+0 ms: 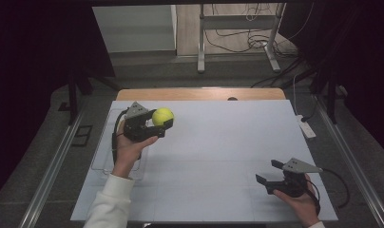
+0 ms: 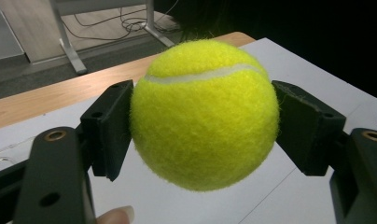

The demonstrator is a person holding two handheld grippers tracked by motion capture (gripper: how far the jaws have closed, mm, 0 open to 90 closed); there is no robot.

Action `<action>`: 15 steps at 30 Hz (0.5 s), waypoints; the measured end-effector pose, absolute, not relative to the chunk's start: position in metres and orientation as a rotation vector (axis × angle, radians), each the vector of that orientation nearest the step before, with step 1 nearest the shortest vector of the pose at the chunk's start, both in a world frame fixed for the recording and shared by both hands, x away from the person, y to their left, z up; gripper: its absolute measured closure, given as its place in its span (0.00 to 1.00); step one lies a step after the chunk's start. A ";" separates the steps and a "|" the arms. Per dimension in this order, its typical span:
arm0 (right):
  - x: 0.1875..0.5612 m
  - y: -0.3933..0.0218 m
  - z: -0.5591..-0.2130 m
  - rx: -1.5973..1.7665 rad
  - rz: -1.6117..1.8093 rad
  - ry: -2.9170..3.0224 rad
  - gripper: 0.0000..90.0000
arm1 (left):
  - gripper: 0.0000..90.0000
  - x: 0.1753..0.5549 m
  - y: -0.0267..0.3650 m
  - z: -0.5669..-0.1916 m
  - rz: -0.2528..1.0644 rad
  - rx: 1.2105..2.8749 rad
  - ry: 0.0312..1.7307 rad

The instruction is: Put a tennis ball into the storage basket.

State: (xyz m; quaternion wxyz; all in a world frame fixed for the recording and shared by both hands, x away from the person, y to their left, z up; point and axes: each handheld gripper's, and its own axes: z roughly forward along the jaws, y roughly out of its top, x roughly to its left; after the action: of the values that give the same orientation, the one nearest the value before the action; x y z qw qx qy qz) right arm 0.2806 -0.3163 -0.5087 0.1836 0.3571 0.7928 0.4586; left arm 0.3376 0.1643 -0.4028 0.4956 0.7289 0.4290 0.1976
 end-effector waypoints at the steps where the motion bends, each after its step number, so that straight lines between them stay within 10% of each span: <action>1: 0.281 -0.316 -0.509 1.007 1.293 2.235 0.14 | 0.30 0.338 0.166 -0.403 0.481 1.765 1.045; 15: 0.281 -0.316 -0.509 1.008 1.292 2.234 0.14 | 0.30 0.342 0.181 -0.407 0.495 1.742 1.101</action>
State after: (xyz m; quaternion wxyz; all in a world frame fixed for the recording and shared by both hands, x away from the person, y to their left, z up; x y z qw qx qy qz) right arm 0.2806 -0.3164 -0.5087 0.1842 0.3575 0.7925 0.4584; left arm 0.3416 0.1813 -0.4066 0.4894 0.7168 0.4530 0.2036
